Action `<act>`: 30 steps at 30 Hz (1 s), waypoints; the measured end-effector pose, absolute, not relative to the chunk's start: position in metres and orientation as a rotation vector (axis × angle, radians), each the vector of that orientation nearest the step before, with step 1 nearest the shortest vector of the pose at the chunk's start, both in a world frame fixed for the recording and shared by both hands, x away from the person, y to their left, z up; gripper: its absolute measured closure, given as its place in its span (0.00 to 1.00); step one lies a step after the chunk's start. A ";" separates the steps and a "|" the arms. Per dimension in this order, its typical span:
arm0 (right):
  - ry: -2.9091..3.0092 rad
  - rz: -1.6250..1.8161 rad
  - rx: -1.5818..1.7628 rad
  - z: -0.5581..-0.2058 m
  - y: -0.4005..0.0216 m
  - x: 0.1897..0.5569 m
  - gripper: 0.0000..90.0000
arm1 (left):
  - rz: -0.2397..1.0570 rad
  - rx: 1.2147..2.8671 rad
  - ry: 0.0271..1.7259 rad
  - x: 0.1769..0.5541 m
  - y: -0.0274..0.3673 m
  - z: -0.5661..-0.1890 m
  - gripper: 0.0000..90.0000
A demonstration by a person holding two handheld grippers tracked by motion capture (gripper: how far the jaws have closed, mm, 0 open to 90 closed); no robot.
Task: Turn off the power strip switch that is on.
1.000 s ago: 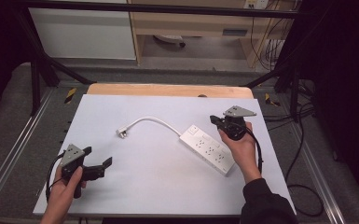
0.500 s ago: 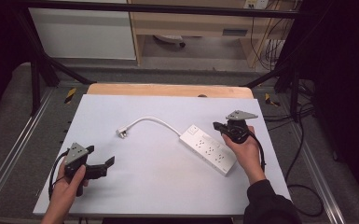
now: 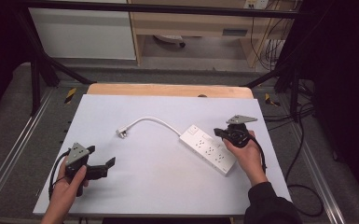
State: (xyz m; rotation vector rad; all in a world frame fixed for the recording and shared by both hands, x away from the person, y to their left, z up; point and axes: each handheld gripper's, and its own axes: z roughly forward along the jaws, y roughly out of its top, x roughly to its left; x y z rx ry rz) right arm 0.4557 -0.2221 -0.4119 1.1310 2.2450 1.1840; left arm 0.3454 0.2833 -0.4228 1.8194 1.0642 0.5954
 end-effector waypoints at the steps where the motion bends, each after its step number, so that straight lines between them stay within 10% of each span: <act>1: 2.255 1.175 1.125 -0.412 -0.222 0.455 1.00 | 0.595 1.822 1.062 0.345 0.283 -0.423 0.07; 30: 2.319 1.078 1.151 -0.423 -0.229 0.438 1.00 | 0.593 1.844 1.051 0.343 0.281 -0.423 0.07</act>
